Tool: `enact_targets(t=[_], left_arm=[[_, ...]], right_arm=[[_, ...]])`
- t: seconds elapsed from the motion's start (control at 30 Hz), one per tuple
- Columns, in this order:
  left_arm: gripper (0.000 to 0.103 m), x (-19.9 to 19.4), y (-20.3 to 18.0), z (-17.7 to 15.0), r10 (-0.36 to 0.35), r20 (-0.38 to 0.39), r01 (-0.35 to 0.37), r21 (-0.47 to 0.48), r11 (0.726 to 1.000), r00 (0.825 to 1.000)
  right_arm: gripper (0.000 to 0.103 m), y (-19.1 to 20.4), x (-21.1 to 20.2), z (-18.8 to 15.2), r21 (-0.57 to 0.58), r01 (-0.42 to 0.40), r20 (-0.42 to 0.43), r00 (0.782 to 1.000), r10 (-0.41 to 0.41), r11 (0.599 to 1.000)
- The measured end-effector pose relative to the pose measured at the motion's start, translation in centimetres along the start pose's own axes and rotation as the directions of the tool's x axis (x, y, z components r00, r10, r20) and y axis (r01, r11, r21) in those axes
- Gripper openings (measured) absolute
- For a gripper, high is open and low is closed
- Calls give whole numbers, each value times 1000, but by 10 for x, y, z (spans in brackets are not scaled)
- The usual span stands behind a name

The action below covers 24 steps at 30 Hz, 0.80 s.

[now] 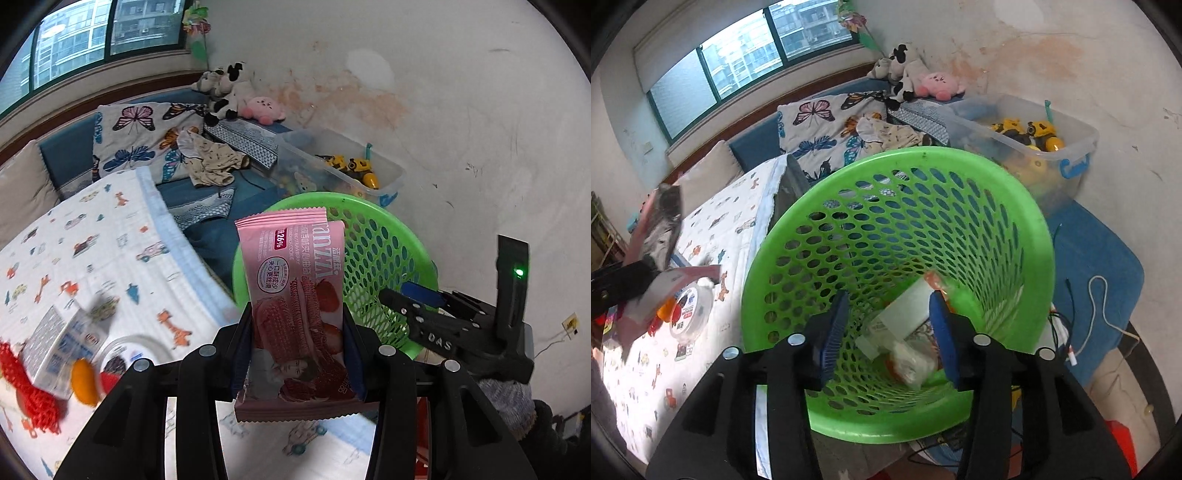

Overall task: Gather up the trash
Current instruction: 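Release the clear cup into the basket with the right tool while the left tool carries the packet, then open the left tool to drop the pink wafer packet into the basket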

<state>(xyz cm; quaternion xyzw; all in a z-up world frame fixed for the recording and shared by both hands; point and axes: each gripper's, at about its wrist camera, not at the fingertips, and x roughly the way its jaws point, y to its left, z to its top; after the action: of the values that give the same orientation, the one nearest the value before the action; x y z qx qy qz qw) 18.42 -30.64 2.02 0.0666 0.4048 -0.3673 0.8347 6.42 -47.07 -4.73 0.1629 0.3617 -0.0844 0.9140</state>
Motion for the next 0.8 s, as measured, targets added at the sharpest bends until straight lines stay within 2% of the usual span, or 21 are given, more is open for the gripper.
enact_targets(t=[0.17,0.5,0.8], left_arm=[[42,21,-9,6,-14,-29,14,1,1000,999],[47,50,-26,6,-22,-70,24,29,999,997],[65,52,-24,4,-48,-66,49,20,999,997]], right_arm=[[65,-7,-11,0,21,-13,23,1000,13,1000],[81,-13,-29,-4,32,-32,60,998,30,999],[91,-8,-38,-6,17,-14,86,996,12,1000]])
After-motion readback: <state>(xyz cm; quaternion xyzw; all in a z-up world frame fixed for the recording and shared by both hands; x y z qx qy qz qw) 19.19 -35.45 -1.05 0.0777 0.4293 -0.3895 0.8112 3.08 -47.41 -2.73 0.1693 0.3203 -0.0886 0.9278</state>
